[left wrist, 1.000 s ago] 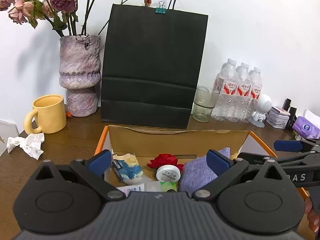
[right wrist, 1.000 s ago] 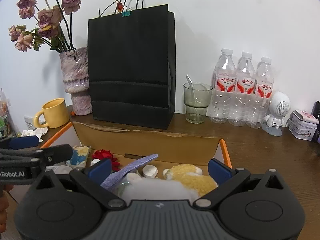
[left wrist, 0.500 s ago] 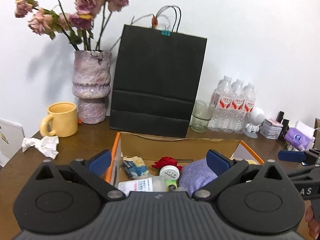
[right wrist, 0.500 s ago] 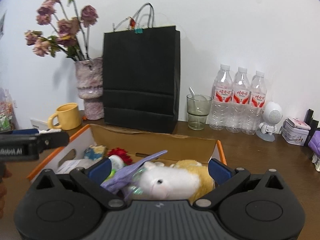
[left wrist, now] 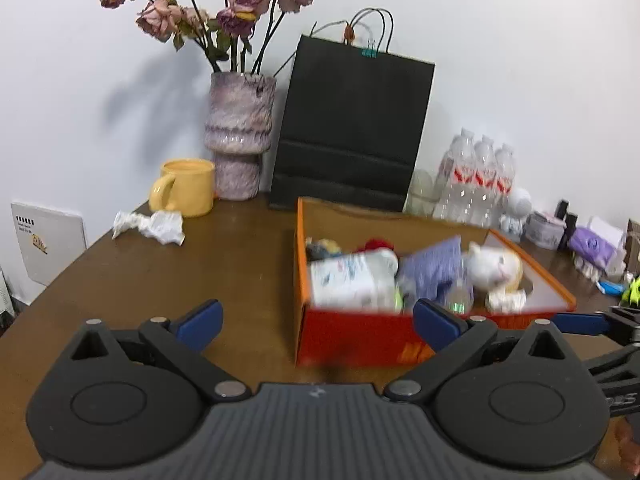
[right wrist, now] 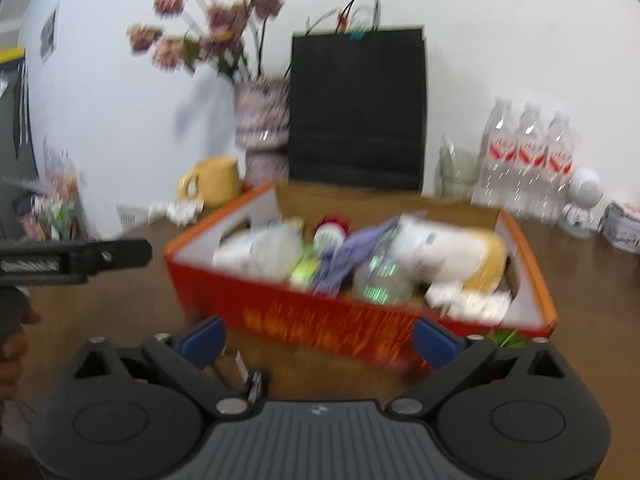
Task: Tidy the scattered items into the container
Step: 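Grasp the black snack stick with the right gripper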
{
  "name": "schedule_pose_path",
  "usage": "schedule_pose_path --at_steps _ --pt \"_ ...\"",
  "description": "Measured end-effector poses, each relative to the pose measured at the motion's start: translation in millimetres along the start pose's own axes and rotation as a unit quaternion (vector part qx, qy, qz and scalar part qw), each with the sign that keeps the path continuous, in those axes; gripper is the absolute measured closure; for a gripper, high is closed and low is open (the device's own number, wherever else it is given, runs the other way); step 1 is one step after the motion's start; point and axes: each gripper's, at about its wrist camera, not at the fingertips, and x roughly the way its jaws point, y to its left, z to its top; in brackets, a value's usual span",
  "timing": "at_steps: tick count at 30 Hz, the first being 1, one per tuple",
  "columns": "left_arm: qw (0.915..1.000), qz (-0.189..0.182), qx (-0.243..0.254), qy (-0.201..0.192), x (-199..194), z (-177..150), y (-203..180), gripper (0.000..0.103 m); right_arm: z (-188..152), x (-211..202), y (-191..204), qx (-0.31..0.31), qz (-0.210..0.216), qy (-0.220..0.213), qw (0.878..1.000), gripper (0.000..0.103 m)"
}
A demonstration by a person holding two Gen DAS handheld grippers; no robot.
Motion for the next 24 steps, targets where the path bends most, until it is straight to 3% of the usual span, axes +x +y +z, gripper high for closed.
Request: schedule_pose_path --at_steps 7,12,18,20,21,22,24 --pt "0.9994 0.010 -0.006 0.032 1.9 -23.6 10.5 0.000 -21.8 20.4 19.2 -0.018 0.004 0.042 0.999 0.040" --pt "0.9991 0.008 0.009 0.041 7.1 -30.0 4.4 0.000 -27.0 31.4 19.5 -0.012 0.010 0.060 0.998 0.055" --pt "0.9977 -0.006 0.042 0.053 15.3 -37.4 -13.6 0.000 -31.1 35.6 21.0 -0.015 0.030 0.065 0.997 0.062" --pt "0.9970 -0.010 0.051 0.058 19.2 -39.6 -18.8 0.000 -31.6 35.2 23.8 -0.026 0.030 0.061 0.997 0.070" --pt "0.9966 -0.012 0.055 0.060 21.0 -40.5 -21.4 0.000 -31.9 34.6 24.7 -0.030 0.031 0.060 0.997 0.082" --pt "0.9961 -0.016 0.060 0.063 23.0 -41.0 -24.4 0.000 -31.8 34.0 24.6 -0.032 0.033 0.059 0.997 0.087" --pt "0.9950 -0.023 0.071 0.067 27.8 -41.7 -31.2 0.000 -31.8 32.6 22.9 -0.037 0.031 0.058 0.997 0.088"
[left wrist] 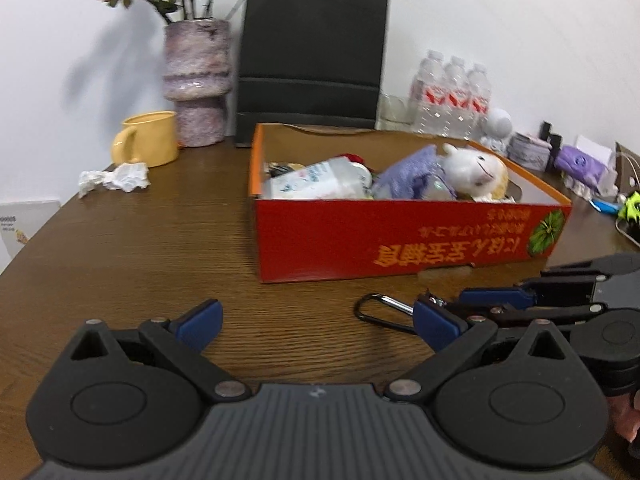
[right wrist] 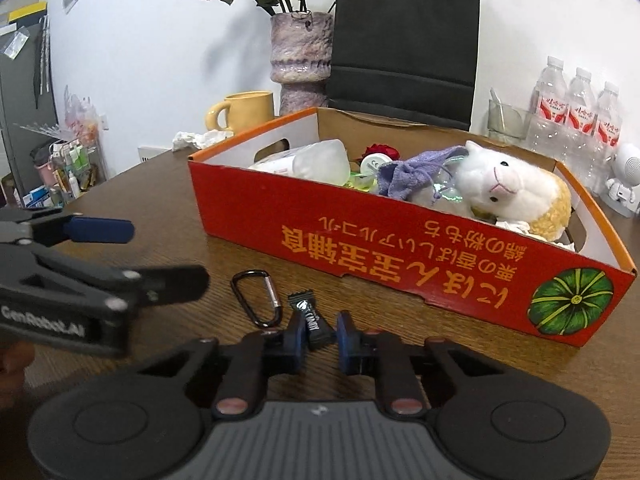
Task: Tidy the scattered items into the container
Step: 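Grasp the black snack stick with the right gripper, then carry the black snack stick into the box and release it with the right gripper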
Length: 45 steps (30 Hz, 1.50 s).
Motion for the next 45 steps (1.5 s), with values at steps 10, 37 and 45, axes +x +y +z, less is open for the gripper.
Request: schedule_pose_path --at_steps 10,37,45 --pt "0.9964 -0.030 0.068 0.041 35.1 2.4 -30.1 0.000 -8.0 -10.7 -29.9 0.014 -0.021 -0.001 1.000 0.089" --pt "0.9947 -0.057 0.084 0.014 15.1 1.7 -45.7 0.048 -13.9 -31.8 -48.7 0.033 -0.018 -0.027 0.999 0.089" --pt "0.9926 -0.079 0.064 -0.066 -25.2 36.6 -46.7 0.048 0.8 -65.7 -54.1 0.040 -0.006 -0.095 0.995 0.089"
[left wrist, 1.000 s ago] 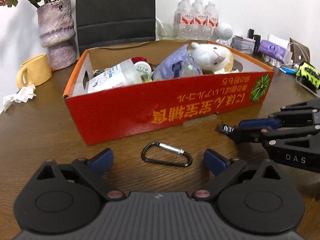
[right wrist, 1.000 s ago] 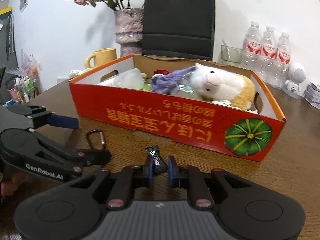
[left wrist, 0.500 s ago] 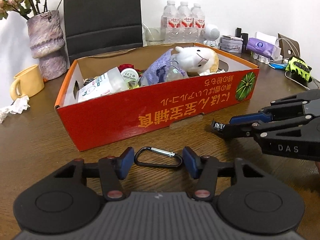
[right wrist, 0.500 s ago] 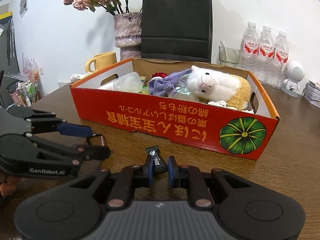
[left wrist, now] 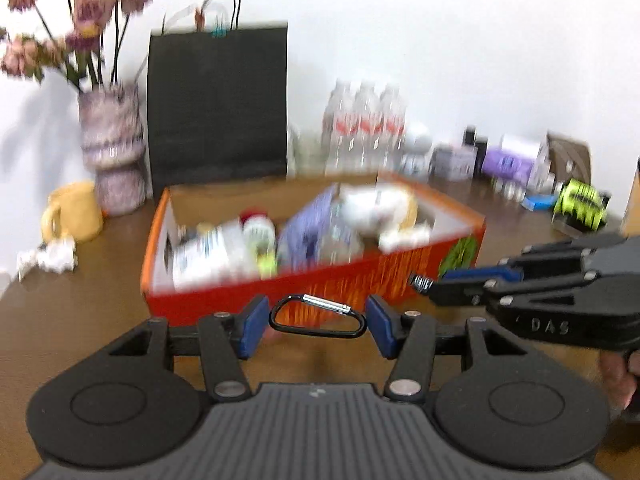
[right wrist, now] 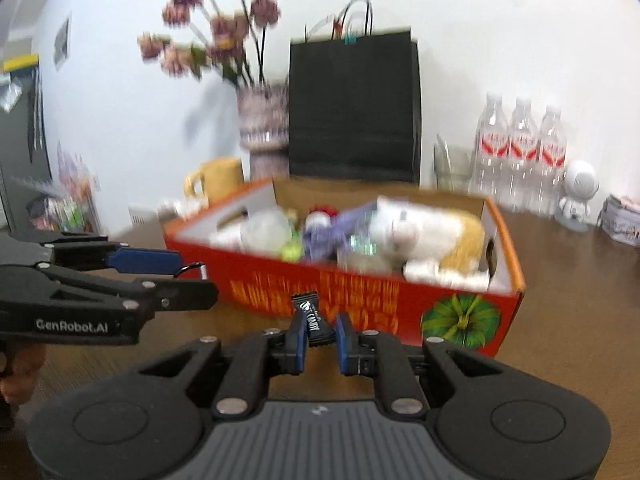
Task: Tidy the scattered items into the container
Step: 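Carry the black snack stick into the box and release it with the right gripper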
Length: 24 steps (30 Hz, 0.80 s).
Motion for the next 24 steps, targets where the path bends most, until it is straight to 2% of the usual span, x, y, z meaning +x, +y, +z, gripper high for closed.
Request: schedule_pose_path --at_steps 5,10,16,24 --pt "0.9992 0.007 -0.007 -0.038 4.9 38.3 5.4 0.048 32.5 2.0 -7.3 -0.008 -0.005 -0.019 1.000 0.089" --pt "0.9977 0.022 -0.047 -0.044 38.2 60.4 22.4 0.048 64.6 31.1 -17.0 -0.011 -0.023 -0.019 1.000 0.089" --pt "0.9927 0.049 -0.108 -0.022 86.7 67.4 51.8 0.048 89.1 81.4 -29.8 0.025 -0.030 -0.014 0.999 0.089" --pt "0.9910 0.059 -0.119 0.019 128.4 63.6 73.3 0.048 99.8 128.0 -65.4 0.050 -0.090 0.017 0.994 0.089"
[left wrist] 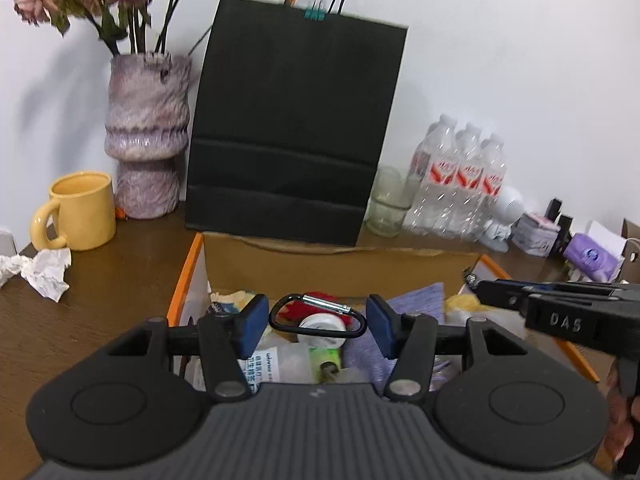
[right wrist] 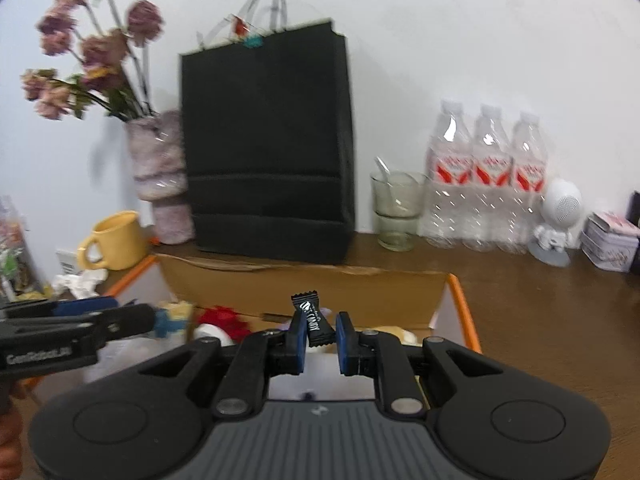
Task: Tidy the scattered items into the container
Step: 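Carry the black snack stick into the box and release it with the right gripper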
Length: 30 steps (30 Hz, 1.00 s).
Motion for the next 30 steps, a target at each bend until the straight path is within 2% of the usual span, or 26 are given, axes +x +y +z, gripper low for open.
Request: schedule_pose_path --at_steps 5,6,7,8,11,13,15,18,30 --pt "0.9999 0.007 0.001 0.008 9.0 -1.2 1.1 0.046 -1.8 11.3 -7.8 0.004 -0.004 0.012 1.000 0.088" --pt "0.9999 0.007 0.002 0.009 9.5 -1.7 0.8 0.045 -2.2 12.6 -7.3 0.003 -0.002 0.014 1.000 0.085" --pt "0.9999 0.007 0.002 0.009 9.8 -2.2 0.5 0.041 -3.0 12.7 -6.9 0.002 0.000 0.015 1.000 0.085" --pt "0.9999 0.009 0.001 0.009 9.8 -2.3 0.1 0.029 -3.2 13.3 -6.3 0.001 0.000 0.016 1.000 0.085" --pt "0.9998 0.017 0.004 0.003 7.7 -1.2 -1.6 0.010 -3.7 12.1 -4.1 -0.002 -0.001 0.021 1.000 0.059" --pt "0.9997 0.022 0.009 0.000 4.2 0.6 -3.8 0.000 -2.8 7.9 -3.1 -0.006 -0.004 0.017 1.000 0.029" --pt "0.9994 0.030 0.017 -0.003 0.7 2.4 -6.8 0.000 -0.8 3.4 -1.7 -0.009 -0.003 0.014 1.000 0.013" --pt "0.9990 0.039 0.021 -0.003 -3.6 3.9 -9.6 0.000 2.9 -3.2 0.9 -0.012 -0.007 0.013 1.000 0.000" --pt "0.9979 0.059 0.027 -0.001 -21.2 7.9 -15.6 0.000 6.4 -20.0 5.9 -0.016 -0.013 0.017 1.000 0.000"
